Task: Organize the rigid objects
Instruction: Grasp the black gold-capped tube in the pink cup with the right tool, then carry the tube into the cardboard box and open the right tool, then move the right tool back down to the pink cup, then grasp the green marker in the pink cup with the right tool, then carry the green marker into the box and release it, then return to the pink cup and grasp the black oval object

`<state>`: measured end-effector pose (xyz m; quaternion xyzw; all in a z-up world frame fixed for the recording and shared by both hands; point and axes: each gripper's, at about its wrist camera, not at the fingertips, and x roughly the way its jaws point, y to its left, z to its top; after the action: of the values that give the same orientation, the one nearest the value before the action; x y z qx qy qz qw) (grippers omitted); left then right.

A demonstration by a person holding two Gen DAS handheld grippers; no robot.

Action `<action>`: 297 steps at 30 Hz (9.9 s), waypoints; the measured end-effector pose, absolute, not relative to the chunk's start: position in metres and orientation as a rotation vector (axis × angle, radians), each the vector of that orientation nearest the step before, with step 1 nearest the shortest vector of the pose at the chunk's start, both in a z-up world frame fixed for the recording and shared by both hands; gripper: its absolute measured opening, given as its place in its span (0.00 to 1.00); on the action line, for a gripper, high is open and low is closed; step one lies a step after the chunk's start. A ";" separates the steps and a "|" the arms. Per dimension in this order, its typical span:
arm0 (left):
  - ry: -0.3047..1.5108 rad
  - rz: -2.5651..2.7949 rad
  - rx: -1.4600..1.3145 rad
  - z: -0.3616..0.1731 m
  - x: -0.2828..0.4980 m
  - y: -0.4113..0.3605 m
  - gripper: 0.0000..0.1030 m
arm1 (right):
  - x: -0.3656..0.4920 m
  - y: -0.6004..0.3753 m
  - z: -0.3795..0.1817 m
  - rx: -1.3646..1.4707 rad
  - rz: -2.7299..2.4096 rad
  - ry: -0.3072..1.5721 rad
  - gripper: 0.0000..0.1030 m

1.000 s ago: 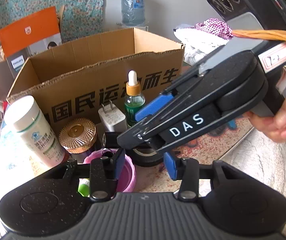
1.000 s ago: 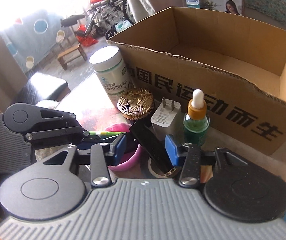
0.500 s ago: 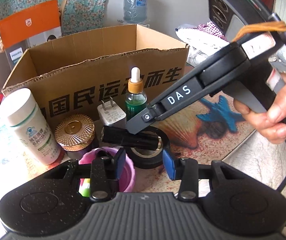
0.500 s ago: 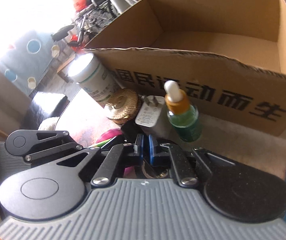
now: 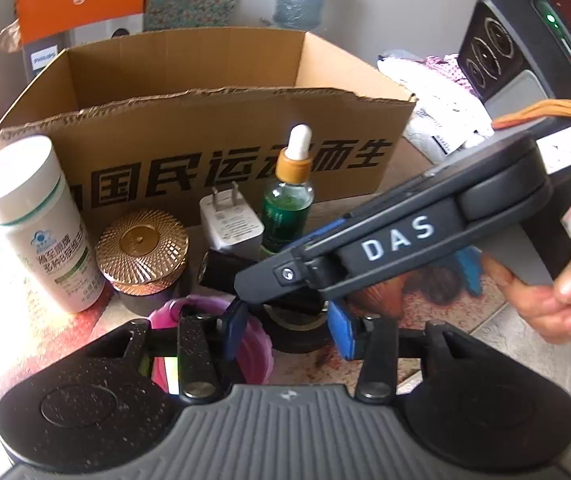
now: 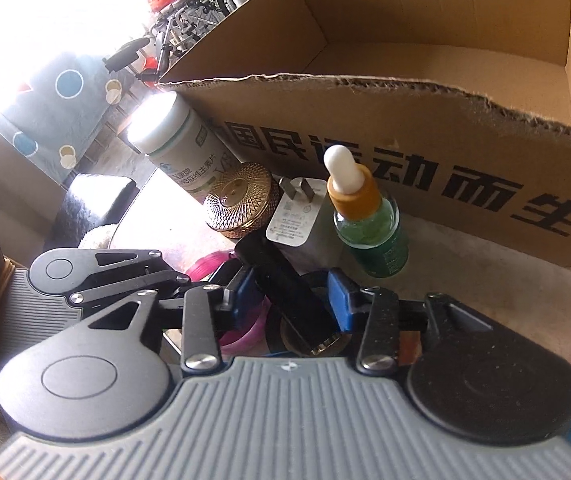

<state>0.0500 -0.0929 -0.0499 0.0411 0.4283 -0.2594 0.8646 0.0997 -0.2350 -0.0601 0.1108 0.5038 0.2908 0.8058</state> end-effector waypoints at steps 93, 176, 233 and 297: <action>0.580 -0.319 0.121 0.103 0.095 -0.010 1.00 | 0.078 -0.249 0.096 0.306 0.302 0.695 0.99; 0.870 -0.515 -0.103 -0.032 0.029 0.011 0.14 | 0.065 -0.184 -0.092 1.023 0.427 1.270 0.29; 0.849 -0.329 -0.014 0.053 0.253 -0.009 0.44 | 0.375 -0.164 -0.056 0.707 0.408 1.189 0.28; 1.014 -0.563 -0.036 -0.068 0.076 -0.025 0.36 | 0.085 -0.185 -0.090 0.713 0.383 1.161 0.16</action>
<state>0.0763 -0.0247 -0.0677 -0.0172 0.4790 -0.2658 0.8364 0.0853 -0.1852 -0.0895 0.3275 0.5331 0.1758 0.7600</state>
